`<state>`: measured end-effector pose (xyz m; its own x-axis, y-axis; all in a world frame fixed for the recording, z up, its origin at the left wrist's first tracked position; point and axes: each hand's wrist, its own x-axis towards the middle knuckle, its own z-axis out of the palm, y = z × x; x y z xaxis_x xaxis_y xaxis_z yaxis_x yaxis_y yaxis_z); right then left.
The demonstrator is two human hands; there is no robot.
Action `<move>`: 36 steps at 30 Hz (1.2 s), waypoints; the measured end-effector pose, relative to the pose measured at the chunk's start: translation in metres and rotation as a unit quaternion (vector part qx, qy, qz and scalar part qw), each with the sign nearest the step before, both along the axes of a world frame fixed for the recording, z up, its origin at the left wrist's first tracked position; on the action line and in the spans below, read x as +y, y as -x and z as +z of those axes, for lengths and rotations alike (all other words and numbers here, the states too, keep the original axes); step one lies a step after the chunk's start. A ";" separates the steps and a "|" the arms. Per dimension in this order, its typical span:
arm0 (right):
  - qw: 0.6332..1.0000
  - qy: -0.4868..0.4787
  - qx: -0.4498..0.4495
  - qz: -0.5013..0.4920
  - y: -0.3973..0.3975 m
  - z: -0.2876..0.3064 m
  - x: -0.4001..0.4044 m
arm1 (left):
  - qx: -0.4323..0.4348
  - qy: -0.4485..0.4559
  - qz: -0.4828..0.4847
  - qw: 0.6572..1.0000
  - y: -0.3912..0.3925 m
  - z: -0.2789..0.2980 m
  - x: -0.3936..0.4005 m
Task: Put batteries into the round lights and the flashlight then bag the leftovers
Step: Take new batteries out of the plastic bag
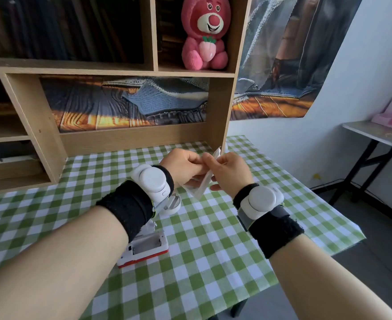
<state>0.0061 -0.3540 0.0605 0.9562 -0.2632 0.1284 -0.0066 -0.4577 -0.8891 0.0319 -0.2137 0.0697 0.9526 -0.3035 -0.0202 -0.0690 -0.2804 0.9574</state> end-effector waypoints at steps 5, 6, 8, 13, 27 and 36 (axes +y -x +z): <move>1.000 -0.009 -0.003 0.008 -0.001 -0.004 -0.004 | -0.009 -0.005 0.030 0.999 -0.007 -0.006 -0.002; 1.000 -0.012 -0.005 0.009 0.000 -0.004 -0.003 | -0.009 -0.006 0.041 0.999 -0.008 -0.006 -0.002; 1.000 -0.015 -0.005 0.011 -0.002 -0.007 -0.003 | -0.001 -0.002 0.055 0.998 -0.010 -0.006 -0.003; 1.000 0.002 -0.019 0.008 -0.009 -0.007 0.000 | -0.023 -0.036 0.048 0.998 -0.009 -0.005 -0.004; 0.999 0.032 -0.013 -0.011 -0.004 -0.008 -0.004 | -0.100 -0.080 0.122 0.984 -0.015 -0.003 0.005; 0.992 -0.009 -0.096 -0.084 -0.004 0.028 -0.016 | -0.227 -0.151 0.130 0.953 -0.029 0.045 0.000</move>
<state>0.0102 -0.3700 0.0888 0.8572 -0.4199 0.2982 0.0899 -0.4482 -0.8894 0.0612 -0.2138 0.1148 0.9258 -0.1025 0.3639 -0.3489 -0.6022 0.7180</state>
